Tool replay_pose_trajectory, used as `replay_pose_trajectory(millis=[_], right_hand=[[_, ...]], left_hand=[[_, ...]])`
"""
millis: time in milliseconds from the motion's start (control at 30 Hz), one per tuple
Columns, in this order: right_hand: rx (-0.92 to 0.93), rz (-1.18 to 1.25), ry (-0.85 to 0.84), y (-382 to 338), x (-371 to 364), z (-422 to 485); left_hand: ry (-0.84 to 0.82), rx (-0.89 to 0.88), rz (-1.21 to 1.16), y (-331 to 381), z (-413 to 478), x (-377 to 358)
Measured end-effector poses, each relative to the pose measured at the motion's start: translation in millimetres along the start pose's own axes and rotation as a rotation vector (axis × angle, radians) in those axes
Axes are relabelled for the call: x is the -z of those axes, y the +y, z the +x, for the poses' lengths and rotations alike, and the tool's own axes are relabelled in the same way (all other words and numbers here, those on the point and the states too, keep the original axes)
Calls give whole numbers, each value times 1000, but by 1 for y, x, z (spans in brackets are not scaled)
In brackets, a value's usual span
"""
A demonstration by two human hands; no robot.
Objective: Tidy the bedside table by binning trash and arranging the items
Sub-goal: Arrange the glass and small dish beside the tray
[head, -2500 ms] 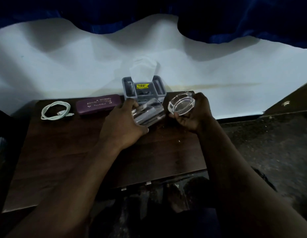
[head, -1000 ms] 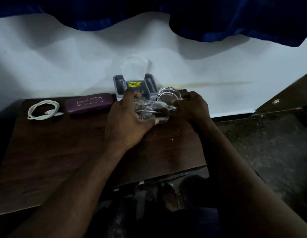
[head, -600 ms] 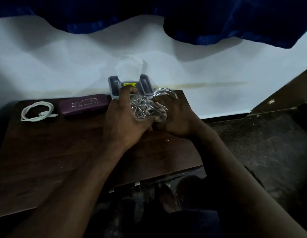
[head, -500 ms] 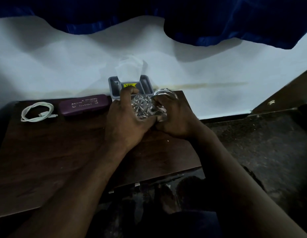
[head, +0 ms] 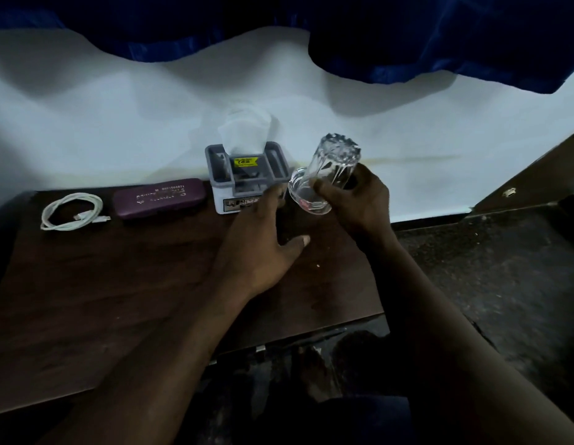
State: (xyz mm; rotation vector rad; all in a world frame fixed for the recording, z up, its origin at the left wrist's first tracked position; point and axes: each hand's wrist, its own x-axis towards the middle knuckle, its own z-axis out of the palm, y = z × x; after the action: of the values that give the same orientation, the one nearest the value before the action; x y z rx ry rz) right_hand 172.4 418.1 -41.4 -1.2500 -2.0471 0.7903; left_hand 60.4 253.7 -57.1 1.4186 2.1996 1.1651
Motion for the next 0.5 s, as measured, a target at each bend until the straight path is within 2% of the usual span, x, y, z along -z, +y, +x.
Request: replay_pose_trajectory(millis=[200,500], right_hand=[[-160,90,113,7,-16,12],[-199,145,189,16,-28,25]], left_hand=[[-61,-42,114,-7,2,-6],[-133,-52,126,-13,3,-6]])
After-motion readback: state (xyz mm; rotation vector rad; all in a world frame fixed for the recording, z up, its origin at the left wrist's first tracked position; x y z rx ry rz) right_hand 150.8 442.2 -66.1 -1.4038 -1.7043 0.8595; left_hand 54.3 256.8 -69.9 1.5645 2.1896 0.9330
